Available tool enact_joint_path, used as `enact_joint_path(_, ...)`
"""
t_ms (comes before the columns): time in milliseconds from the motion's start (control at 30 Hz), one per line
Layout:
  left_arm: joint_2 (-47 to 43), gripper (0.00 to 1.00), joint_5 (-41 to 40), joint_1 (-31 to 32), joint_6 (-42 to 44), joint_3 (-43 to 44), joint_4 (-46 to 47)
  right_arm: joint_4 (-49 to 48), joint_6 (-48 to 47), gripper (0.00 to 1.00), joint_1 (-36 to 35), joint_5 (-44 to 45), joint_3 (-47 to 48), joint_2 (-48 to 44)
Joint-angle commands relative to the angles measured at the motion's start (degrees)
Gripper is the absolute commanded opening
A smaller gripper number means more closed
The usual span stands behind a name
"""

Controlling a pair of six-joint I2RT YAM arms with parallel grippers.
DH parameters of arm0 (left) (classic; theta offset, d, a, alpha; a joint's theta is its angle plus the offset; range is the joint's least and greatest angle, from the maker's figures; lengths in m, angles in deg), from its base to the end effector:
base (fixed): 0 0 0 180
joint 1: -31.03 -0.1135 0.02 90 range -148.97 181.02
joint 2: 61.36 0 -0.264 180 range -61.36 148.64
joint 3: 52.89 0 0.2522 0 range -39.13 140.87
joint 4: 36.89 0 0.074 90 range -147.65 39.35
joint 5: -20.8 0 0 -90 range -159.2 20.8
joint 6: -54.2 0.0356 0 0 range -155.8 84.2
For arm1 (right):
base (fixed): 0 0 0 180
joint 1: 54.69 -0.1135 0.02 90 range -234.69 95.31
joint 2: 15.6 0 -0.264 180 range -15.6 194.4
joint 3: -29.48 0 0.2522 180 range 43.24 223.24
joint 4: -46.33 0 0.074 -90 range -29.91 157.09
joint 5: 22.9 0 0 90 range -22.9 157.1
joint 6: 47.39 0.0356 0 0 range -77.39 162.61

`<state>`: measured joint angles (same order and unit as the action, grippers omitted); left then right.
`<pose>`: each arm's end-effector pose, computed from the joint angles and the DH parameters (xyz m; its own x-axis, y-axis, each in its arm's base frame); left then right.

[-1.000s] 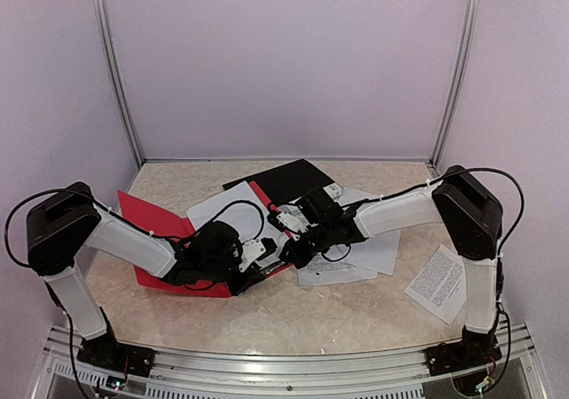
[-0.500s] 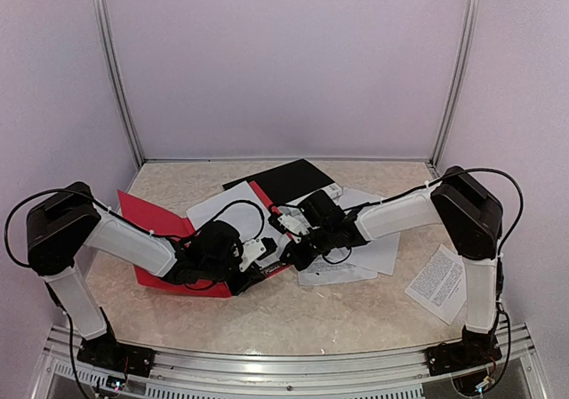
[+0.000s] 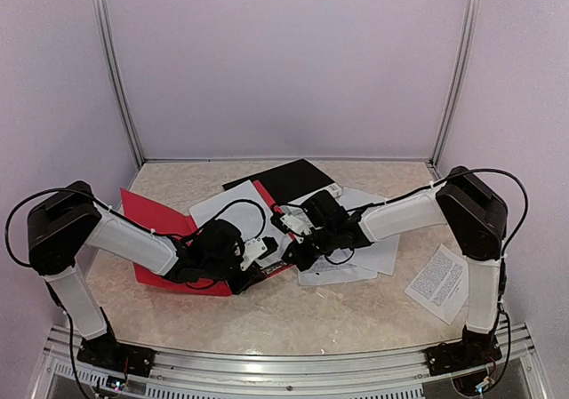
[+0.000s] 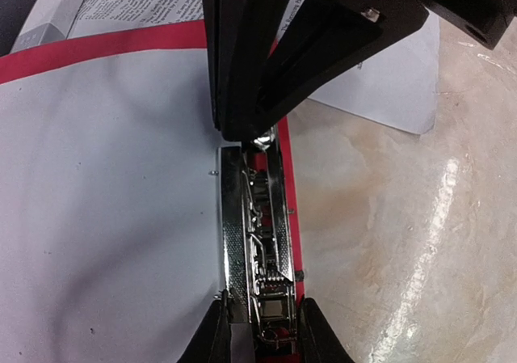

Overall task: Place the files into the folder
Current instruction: Clamp the file and folder together, then pick up the folder with some files from the center of the board.

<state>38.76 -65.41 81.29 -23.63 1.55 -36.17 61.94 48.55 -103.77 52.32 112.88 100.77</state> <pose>0.2028 -0.2476 0.1156 -0.2735 0.6580 -0.7015 0.8745 0.4739 0.1035 0.2686 0.3237 0.1315 -0.5756 -0.5112 -0.6382 -0.7858 0.5617 0.2587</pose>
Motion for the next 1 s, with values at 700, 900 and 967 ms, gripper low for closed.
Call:
enact_joint_path(700,0.7,0.22,1.6,-0.3,-0.4,-0.1,-5.0,7.0,3.6,0.35,0.5,1.3,3.0,-4.4)
enact_joint_path(900,-0.4,0.35,1.5,-0.2,-0.8,0.2,-4.7,4.5,4.1,0.41,0.6,2.0,0.8,-8.5)
enact_joint_path(967,-1.1,0.4,1.5,-0.2,-1.1,0.3,-4.7,4.9,4.1,0.42,0.6,2.5,0.7,-9.1)
